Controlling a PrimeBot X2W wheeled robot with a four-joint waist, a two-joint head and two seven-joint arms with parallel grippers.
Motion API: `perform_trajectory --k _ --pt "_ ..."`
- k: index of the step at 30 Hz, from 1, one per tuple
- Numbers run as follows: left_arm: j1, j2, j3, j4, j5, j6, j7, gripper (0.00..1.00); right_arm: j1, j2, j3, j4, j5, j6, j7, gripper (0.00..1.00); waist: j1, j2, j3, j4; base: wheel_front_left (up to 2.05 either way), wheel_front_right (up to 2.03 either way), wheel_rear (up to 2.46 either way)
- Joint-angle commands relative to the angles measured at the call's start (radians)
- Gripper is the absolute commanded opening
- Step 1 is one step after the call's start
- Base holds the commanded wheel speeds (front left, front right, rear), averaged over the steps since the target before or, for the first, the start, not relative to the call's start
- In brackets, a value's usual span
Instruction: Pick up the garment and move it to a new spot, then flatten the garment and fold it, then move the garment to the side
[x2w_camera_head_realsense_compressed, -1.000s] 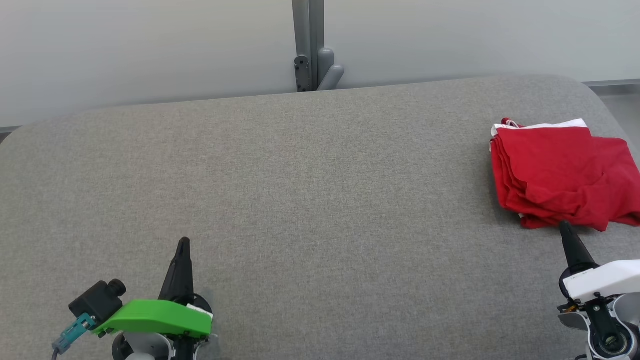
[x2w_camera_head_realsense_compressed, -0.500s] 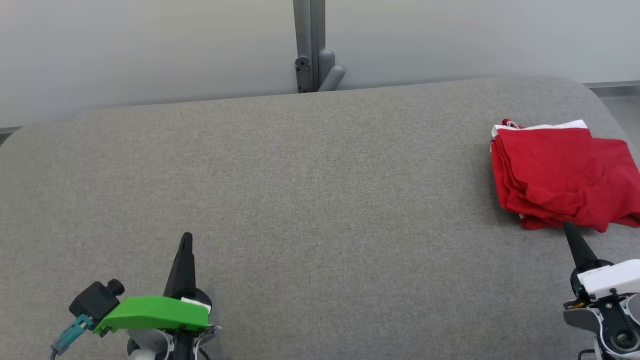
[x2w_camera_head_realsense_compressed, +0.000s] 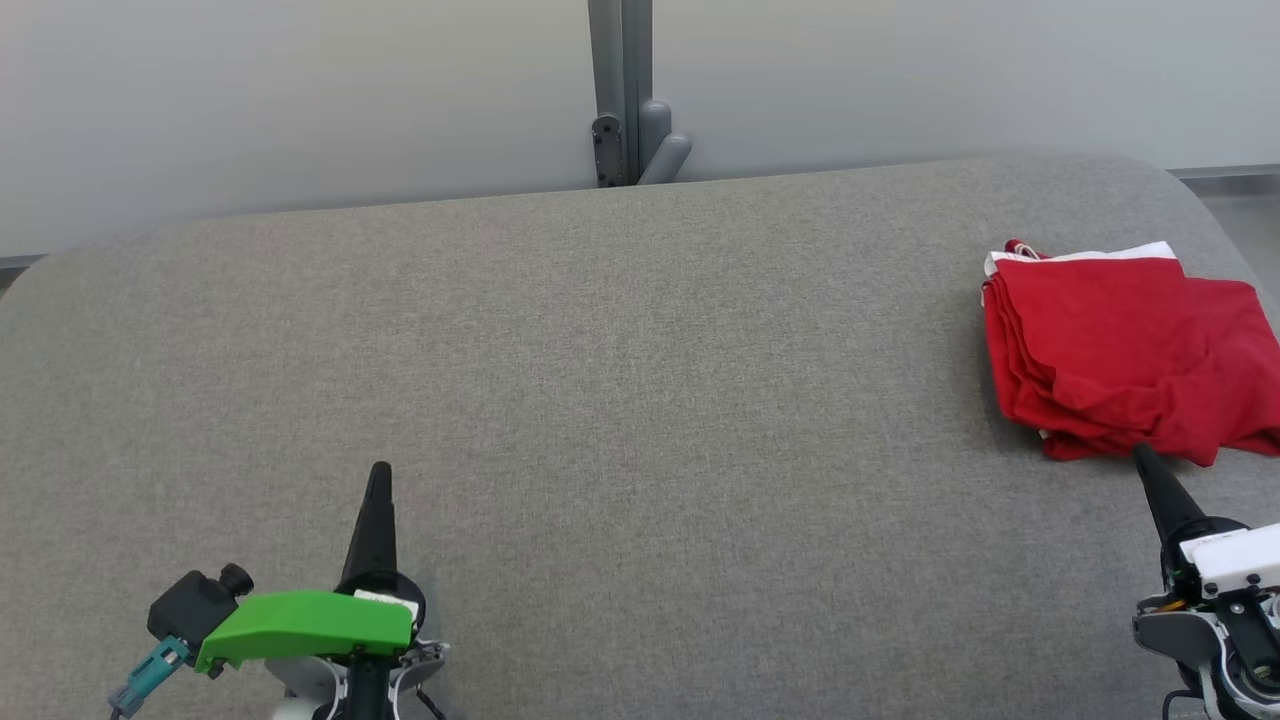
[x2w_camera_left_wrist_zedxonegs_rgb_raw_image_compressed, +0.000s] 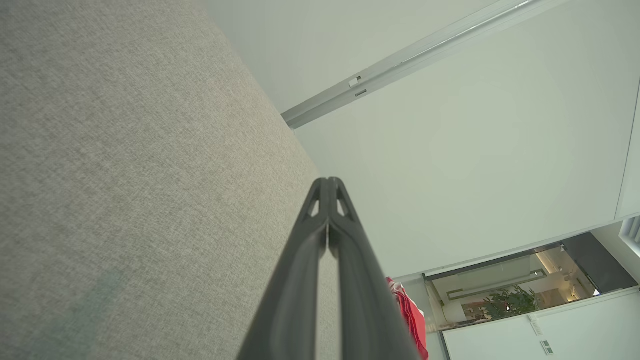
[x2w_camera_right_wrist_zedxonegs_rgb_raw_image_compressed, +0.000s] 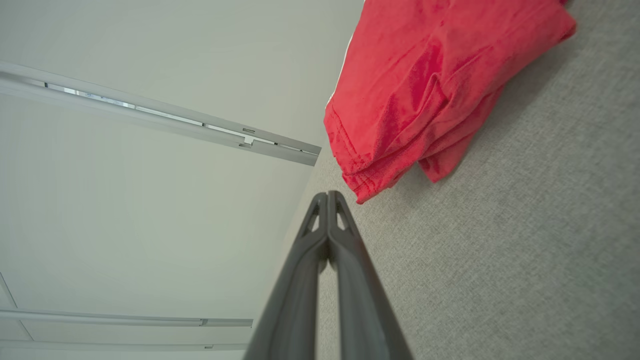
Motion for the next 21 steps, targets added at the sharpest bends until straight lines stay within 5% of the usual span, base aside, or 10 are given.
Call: perform_trajectory --k 1,21 --pt "-0.027 0.000 0.003 -0.003 -0.036 -0.009 -0.005 0.00 -0.024 -0.001 -0.015 -0.001 0.031 0.001 0.013 0.00 0.0000 -0.0001 0.000 0.000 0.00 0.00 0.00" --pt "-0.035 -0.019 0.000 0.004 -0.188 -0.033 -0.011 0.00 -0.039 0.018 -0.072 0.026 0.170 0.001 0.080 0.00 0.0000 -0.0001 -0.004 0.003 0.00 0.00 0.00"
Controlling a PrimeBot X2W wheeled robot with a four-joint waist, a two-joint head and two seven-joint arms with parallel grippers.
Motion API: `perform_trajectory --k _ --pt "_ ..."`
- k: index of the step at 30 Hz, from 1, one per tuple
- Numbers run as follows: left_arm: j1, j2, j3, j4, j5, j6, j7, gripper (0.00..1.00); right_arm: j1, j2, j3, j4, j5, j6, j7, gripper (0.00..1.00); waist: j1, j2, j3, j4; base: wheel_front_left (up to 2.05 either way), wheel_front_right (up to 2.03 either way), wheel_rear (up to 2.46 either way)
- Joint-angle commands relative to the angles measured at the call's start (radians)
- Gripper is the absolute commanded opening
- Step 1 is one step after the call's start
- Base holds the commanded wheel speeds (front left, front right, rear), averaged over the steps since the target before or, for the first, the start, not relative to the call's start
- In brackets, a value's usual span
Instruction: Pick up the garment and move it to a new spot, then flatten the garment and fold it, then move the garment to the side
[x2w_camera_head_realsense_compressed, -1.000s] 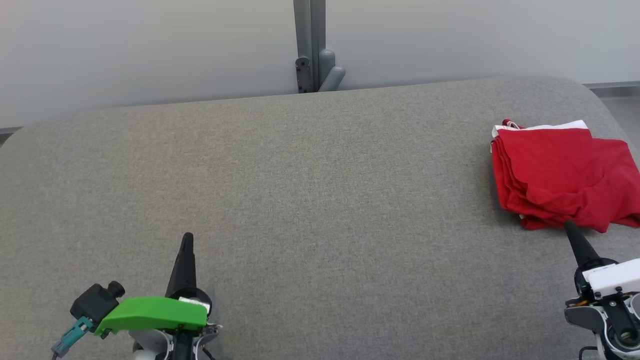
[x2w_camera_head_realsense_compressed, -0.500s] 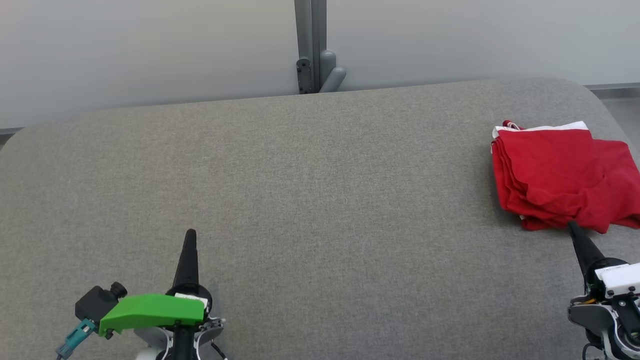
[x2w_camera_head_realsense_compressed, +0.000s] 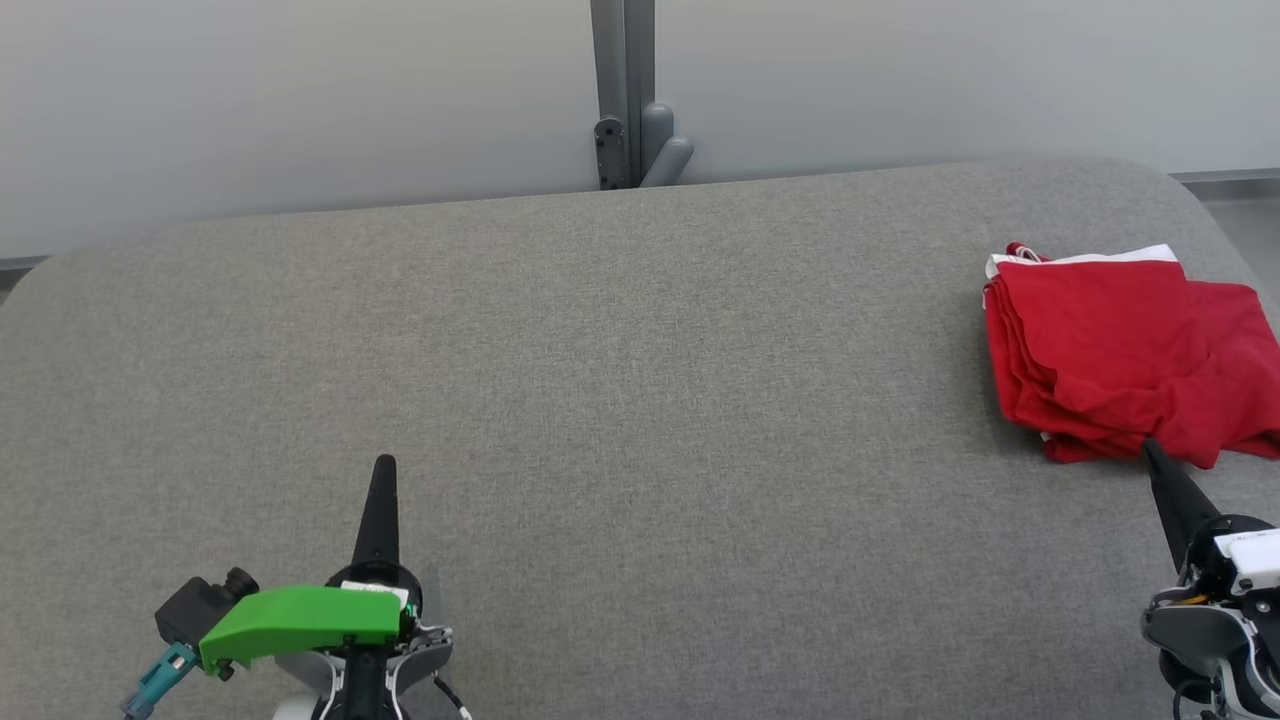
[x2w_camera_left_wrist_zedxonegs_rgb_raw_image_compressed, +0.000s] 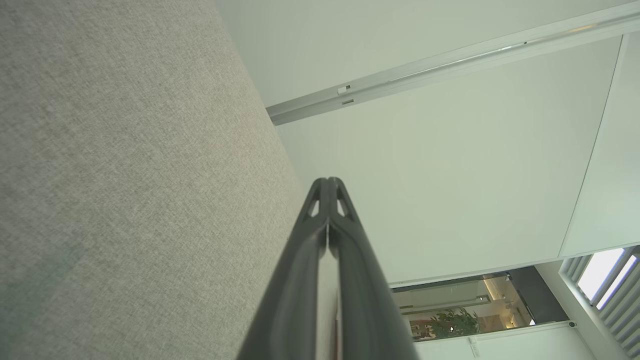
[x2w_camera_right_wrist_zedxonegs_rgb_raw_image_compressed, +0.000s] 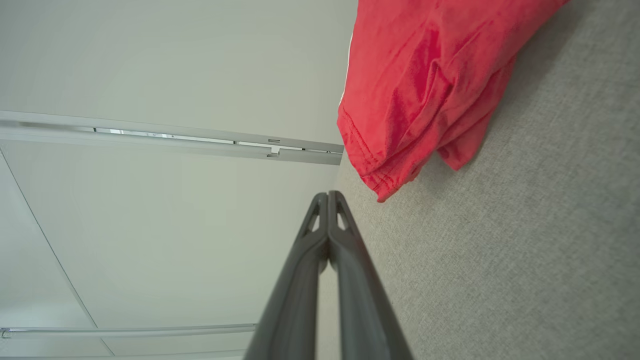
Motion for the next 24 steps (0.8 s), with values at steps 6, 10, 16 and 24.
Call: perform_trajectory --k 6,10,16,24 --pt "-0.023 -0.007 0.001 0.000 -0.058 -0.013 -0.007 0.00 -0.022 0.006 -0.024 0.007 0.055 0.000 0.025 0.00 0.0000 0.0000 -0.001 0.001 0.00 0.00 0.00" --pt "-0.024 -0.010 0.001 0.001 -0.088 -0.019 -0.008 0.00 -0.025 0.008 -0.035 0.012 0.079 0.000 0.039 0.00 0.0000 0.0000 -0.002 0.001 0.00 0.00 0.00" --pt "-0.027 -0.013 0.000 0.003 -0.126 -0.024 -0.008 0.00 -0.026 0.013 -0.050 0.019 0.117 0.000 0.056 0.00 0.0000 0.0000 -0.003 0.002 0.00 0.00 0.00" --pt "-0.028 -0.020 -0.001 0.005 -0.178 -0.031 -0.011 0.00 -0.034 0.020 -0.070 0.028 0.162 0.000 0.078 0.00 0.0000 0.0000 -0.005 0.003 0.00 0.00 0.00"
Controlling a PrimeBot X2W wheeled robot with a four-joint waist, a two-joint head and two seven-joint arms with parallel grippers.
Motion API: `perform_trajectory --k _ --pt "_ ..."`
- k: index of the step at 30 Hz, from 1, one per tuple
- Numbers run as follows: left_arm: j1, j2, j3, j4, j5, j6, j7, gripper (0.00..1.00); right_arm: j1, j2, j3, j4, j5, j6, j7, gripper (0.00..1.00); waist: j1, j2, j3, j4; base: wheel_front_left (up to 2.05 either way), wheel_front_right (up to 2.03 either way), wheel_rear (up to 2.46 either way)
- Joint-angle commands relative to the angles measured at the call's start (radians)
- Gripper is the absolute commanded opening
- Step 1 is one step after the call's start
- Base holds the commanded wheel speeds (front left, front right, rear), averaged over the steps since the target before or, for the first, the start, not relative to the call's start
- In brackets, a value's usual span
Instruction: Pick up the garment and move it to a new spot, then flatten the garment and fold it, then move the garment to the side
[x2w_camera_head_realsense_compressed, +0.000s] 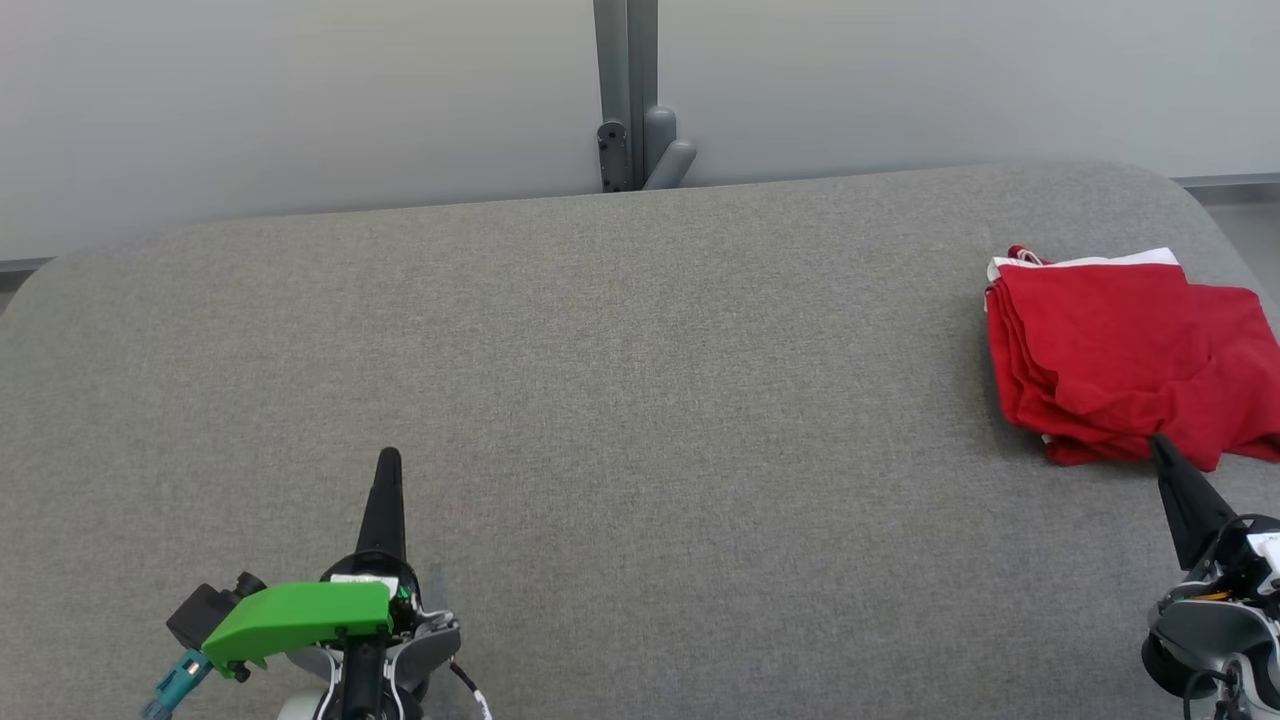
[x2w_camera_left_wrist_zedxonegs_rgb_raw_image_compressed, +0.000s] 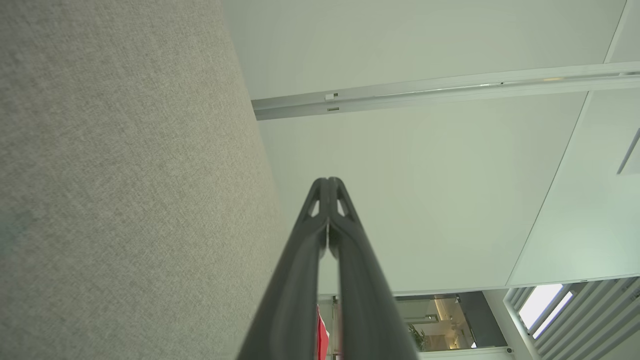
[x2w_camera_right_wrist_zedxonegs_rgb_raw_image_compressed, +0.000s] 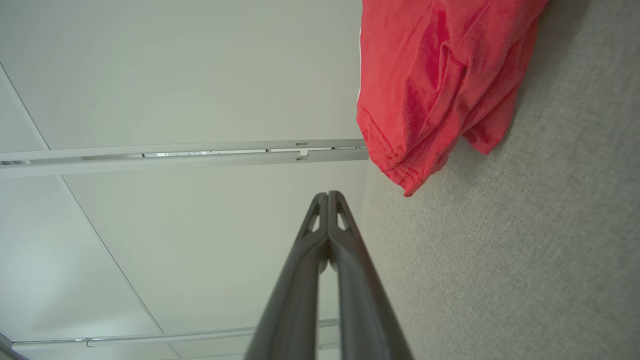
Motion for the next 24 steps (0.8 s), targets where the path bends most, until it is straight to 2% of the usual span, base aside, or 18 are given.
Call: perform_trajectory --k 1,7,24 --pt "-0.014 -0.001 0.001 -0.001 -0.020 -0.006 -0.004 0.00 -0.014 0.001 -0.010 0.004 0.022 0.000 0.009 0.00 0.0000 0.0000 0.000 0.000 0.00 0.00 0.00" --pt "-0.017 -0.006 0.000 0.002 -0.059 -0.013 -0.005 0.00 -0.017 0.005 -0.023 0.010 0.052 0.000 0.025 0.00 0.0000 0.0000 -0.002 0.001 0.00 0.00 0.00" --pt "-0.015 -0.005 0.000 0.001 -0.051 -0.012 -0.005 0.00 -0.017 0.007 -0.024 0.009 0.044 0.000 0.025 0.00 0.0000 0.0000 -0.002 0.001 0.00 0.00 0.00"
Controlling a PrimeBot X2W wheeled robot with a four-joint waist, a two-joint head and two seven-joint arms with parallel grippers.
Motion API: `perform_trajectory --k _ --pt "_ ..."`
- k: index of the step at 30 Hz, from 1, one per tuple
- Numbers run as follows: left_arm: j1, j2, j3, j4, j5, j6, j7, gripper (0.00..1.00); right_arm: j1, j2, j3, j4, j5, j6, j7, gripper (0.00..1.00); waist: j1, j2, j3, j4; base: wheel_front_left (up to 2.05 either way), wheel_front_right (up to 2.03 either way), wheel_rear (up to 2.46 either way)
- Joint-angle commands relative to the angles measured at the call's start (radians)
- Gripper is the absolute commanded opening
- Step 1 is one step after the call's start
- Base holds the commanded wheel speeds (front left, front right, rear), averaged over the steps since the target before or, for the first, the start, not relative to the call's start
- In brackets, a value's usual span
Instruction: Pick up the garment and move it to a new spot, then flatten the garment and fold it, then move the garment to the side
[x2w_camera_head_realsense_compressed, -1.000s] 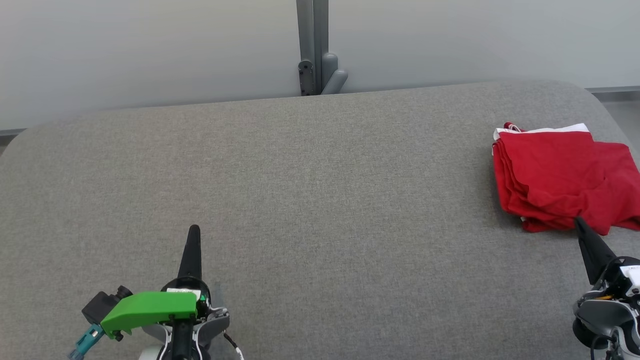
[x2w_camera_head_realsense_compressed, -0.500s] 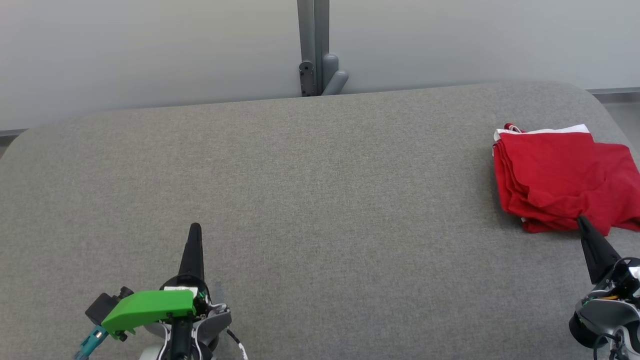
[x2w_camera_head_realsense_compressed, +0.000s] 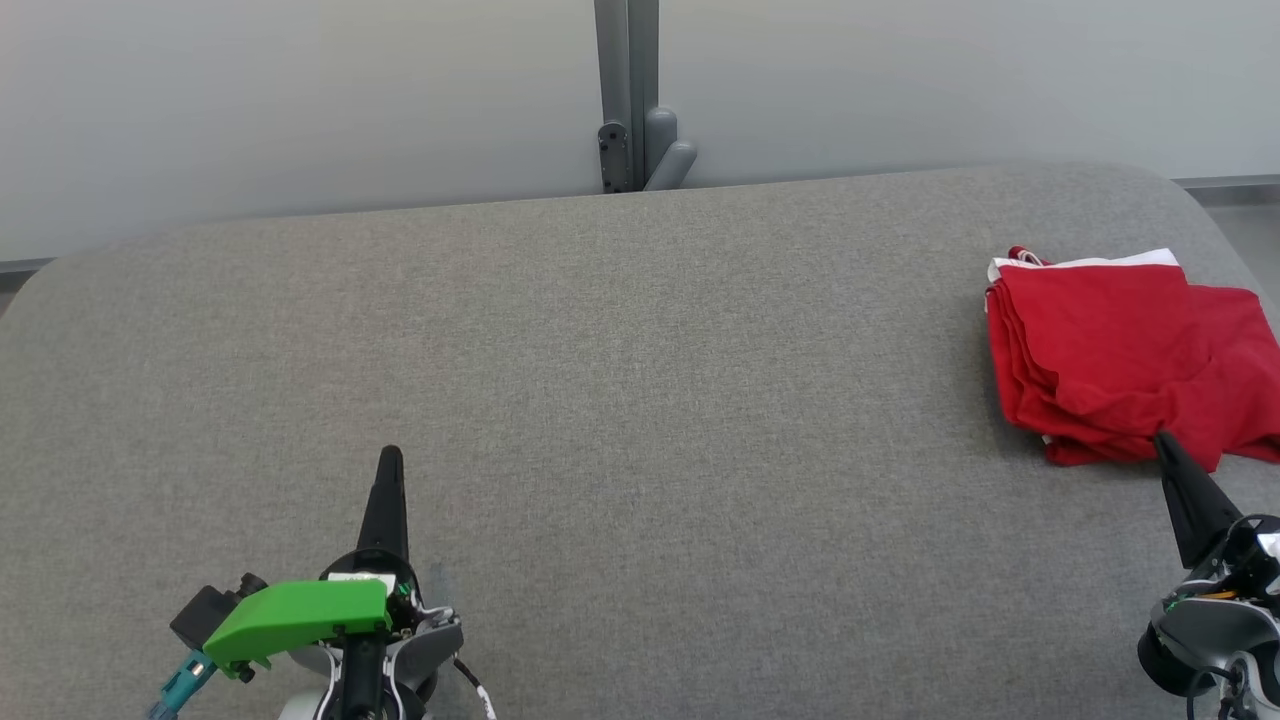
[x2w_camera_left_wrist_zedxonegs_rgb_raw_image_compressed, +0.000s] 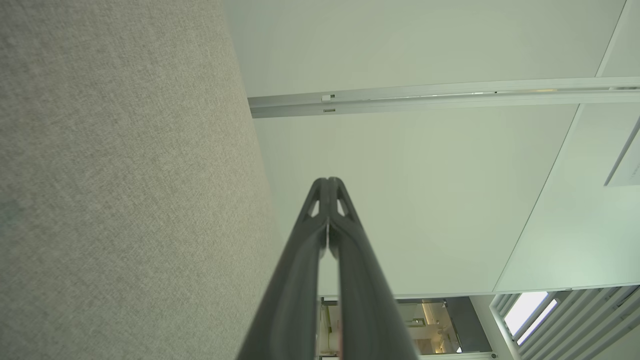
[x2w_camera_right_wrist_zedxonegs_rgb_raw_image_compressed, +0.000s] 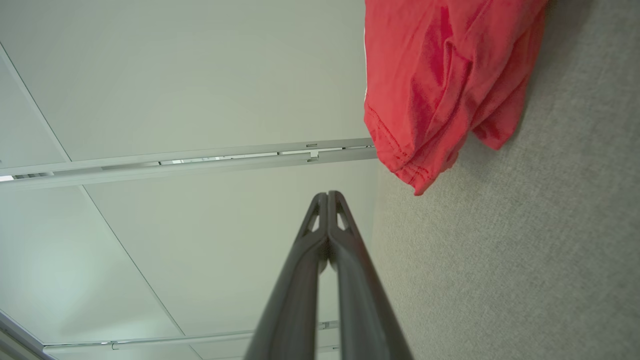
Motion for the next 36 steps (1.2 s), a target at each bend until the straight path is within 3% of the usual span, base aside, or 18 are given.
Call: perform_trajectory --k 1,36 --pt "-0.010 0.001 0.001 -0.001 -0.002 -0.006 -0.004 0.00 -0.010 0.000 -0.002 0.001 -0.002 0.000 0.004 0.00 0.0000 0.0000 0.000 0.000 0.00 0.00 0.00" --pt "-0.010 0.001 0.001 -0.001 -0.002 -0.006 -0.004 0.00 -0.011 0.003 -0.007 0.001 -0.008 0.000 0.007 0.00 0.0000 0.0000 0.000 0.000 0.00 0.00 0.00"
